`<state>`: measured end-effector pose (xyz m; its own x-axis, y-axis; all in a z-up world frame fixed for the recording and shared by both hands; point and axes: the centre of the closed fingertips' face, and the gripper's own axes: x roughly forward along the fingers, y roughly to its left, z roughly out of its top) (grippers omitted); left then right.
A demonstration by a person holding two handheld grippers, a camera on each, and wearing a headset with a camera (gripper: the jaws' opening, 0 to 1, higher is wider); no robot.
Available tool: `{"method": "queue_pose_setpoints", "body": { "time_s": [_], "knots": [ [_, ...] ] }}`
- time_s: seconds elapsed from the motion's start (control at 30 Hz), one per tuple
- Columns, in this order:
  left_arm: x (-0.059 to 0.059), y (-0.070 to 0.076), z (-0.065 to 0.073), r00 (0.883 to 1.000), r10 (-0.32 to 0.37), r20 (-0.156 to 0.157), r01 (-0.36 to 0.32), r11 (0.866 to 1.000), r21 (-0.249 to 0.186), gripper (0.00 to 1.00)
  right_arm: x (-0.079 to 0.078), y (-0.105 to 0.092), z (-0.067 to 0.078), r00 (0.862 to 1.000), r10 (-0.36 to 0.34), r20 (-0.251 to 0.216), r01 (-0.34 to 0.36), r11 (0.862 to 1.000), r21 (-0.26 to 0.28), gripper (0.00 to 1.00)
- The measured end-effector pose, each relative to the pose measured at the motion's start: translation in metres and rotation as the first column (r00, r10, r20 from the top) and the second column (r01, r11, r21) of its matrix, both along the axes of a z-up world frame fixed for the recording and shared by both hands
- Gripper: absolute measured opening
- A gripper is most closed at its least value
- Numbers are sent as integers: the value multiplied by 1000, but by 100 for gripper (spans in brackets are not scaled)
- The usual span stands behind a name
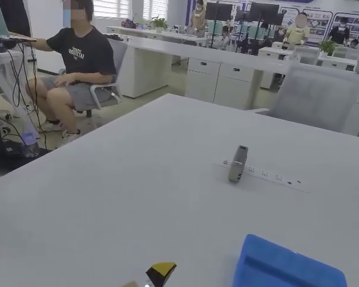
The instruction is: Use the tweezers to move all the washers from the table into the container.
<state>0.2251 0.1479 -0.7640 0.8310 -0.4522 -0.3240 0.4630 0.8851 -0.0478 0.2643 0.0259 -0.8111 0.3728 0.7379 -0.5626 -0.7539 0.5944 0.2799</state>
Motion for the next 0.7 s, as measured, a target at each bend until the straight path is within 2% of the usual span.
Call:
{"method": "queue_pose_setpoints", "body": {
  "time_s": [0.07,0.17,0.4,0.5,0.6,0.7],
  "knots": [
    [0,0,0,1000,0,-2,0,1000,0,94,-1,0,-4,1000,16,0,-16,1000,-16,4],
    [0,0,0,1000,1,0,-1,1000,1,94,-5,4,-3,998,58,39,-56,998,-30,4],
    [0,1,0,1000,5,-2,-5,1000,0,93,-15,11,-4,976,176,128,-163,981,-108,4],
    [1,1,0,1000,4,0,-4,1000,-4,94,-18,11,-5,968,195,160,-174,976,-133,4],
    [1,-1,8,1000,5,31,-4,999,-45,94,-18,9,-6,957,215,193,-182,968,-175,3],
    [2,1,6,1000,16,20,-15,999,-44,94,-16,8,-6,969,156,191,-129,981,-146,3]
  ]
}}
